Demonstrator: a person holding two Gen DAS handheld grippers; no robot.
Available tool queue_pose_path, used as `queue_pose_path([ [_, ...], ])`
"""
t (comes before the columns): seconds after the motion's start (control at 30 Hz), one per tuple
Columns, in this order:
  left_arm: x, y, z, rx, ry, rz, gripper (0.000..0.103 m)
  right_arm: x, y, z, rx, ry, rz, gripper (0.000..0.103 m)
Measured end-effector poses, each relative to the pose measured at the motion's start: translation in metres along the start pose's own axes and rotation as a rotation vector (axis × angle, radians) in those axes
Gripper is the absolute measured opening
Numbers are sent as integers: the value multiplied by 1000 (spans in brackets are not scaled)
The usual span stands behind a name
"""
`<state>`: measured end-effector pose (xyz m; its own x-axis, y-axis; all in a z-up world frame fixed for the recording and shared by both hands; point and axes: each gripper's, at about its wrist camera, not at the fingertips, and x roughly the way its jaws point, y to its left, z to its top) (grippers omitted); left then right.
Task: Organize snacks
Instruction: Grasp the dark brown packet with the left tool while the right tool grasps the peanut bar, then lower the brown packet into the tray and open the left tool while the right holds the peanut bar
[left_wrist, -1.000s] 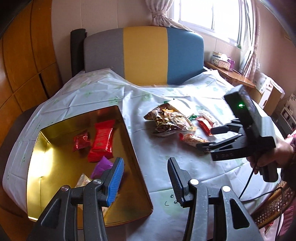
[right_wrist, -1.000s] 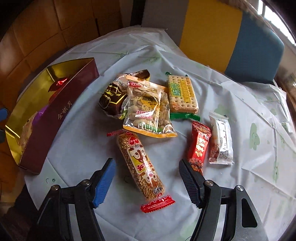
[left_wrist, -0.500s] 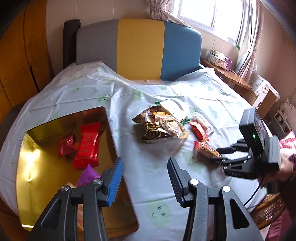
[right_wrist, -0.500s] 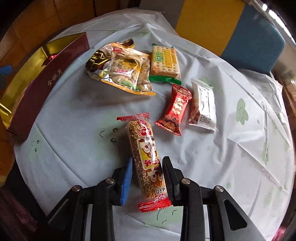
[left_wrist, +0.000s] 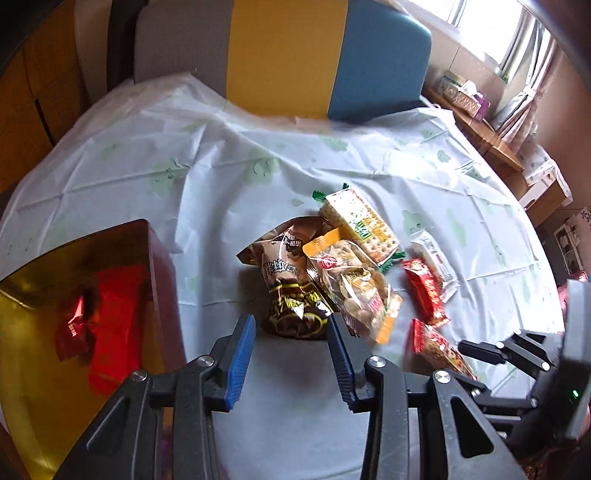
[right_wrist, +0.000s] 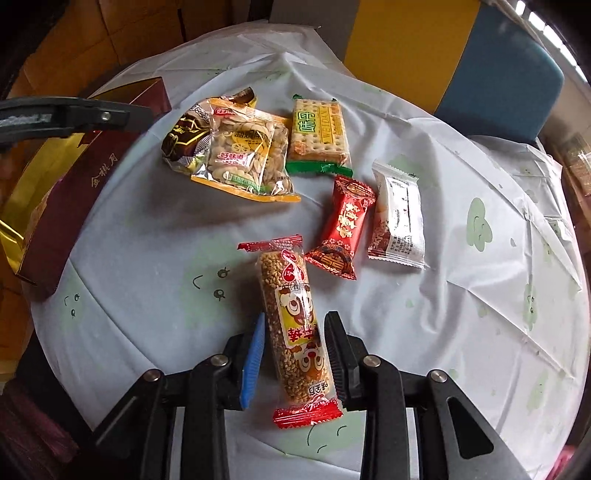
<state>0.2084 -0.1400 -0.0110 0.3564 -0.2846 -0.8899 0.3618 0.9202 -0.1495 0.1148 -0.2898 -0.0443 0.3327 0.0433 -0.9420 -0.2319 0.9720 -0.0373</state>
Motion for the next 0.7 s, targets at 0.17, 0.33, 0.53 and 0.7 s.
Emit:
queue_pose_path([
  [0.17,29,2,12,-36,24,-9,41,-2,-4,5,11,-6,16,35],
  [0.33,45,-3,17,-33,37,-67,33,0,-1,8,-13,8,12,35],
  [0.53,27,-18,1,33,-30,-52,21,9,5,7,-42,32,-7,35],
  [0.7,-7,-13,-19,50,-71,-94,21,17,8,8,-54,52,-21,34],
])
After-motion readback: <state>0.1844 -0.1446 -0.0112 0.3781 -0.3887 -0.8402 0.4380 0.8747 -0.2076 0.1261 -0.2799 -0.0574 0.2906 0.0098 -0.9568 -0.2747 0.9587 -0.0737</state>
